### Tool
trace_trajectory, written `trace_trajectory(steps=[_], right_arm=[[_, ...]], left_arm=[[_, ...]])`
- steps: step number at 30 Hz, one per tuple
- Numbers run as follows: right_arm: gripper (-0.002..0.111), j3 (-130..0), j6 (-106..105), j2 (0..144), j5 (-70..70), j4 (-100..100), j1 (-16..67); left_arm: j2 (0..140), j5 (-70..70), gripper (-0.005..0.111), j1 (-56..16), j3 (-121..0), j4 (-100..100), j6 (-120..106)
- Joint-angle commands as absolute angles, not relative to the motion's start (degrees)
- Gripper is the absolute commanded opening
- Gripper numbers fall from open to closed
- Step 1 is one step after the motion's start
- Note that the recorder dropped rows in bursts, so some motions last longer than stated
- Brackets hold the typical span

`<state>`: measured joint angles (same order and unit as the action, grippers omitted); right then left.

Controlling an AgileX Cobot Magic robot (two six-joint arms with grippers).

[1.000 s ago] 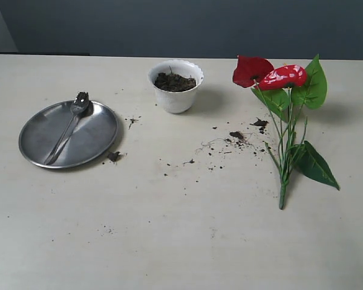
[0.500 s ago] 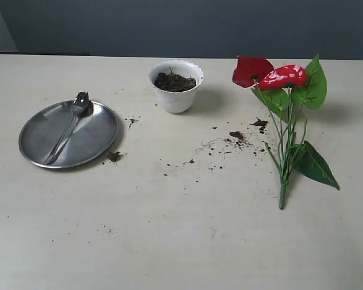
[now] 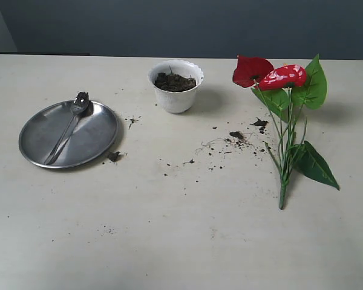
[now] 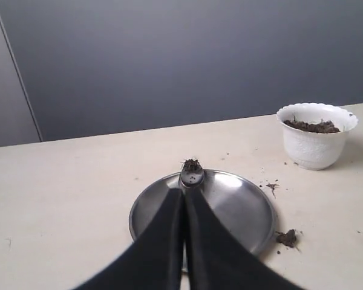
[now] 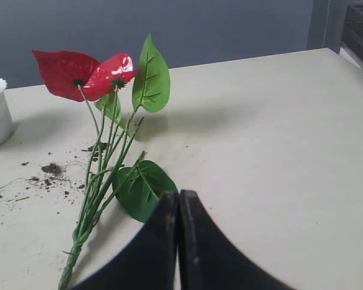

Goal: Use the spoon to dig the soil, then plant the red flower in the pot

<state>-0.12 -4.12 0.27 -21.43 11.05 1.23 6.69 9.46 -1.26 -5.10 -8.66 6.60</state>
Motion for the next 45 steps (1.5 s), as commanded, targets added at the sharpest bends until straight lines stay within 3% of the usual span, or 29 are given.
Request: trace_trajectory(steps=[1,12,45], right_arm=[[0.0,0.0,-4.3,0.0,-20.9,11.0,1.4],[0.0,0.0,-4.3,0.0,-20.8,11.0,1.4],[0.0,0.0,-4.3,0.0,-20.9,11.0,1.4]], left_arm=[[1.1,7.9,0.001,2.2,-1.2,-5.2,6.5],[0.0,12.5,0.001,10.7,0.0,-3.4,6.9],[0.0,13.3,0.001,10.8,0.0,-3.5,6.9]])
